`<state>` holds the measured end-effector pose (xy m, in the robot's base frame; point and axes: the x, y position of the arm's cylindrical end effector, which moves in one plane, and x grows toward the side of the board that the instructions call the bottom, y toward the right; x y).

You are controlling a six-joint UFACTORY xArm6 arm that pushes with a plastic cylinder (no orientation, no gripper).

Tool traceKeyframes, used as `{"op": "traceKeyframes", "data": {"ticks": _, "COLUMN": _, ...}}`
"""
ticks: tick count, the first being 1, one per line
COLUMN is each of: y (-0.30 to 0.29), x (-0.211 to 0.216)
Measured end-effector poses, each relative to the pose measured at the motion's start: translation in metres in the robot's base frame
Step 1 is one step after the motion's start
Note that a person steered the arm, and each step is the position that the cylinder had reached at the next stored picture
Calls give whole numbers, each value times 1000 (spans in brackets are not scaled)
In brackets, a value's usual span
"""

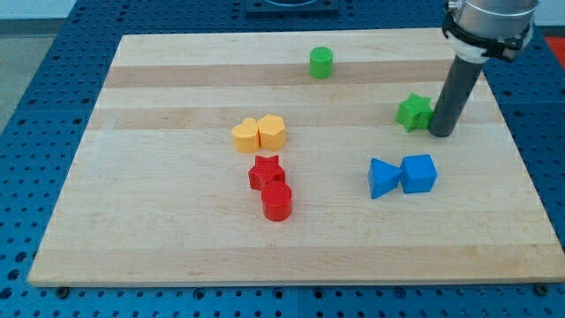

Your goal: Push the green star to the right of the green circle

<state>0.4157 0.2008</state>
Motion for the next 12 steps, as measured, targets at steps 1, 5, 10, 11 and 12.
{"op": "traceKeyframes", "data": {"ticks": 1, "y": -11, "x": -12}}
{"op": "traceKeyframes", "data": {"ticks": 5, "y": -62, "x": -60}}
{"op": "traceKeyframes", "data": {"ticks": 10, "y": -107, "x": -97}}
{"op": "traceKeyframes", "data": {"ticks": 11, "y": -109, "x": -97}}
{"op": "traceKeyframes", "data": {"ticks": 12, "y": -109, "x": -94}}
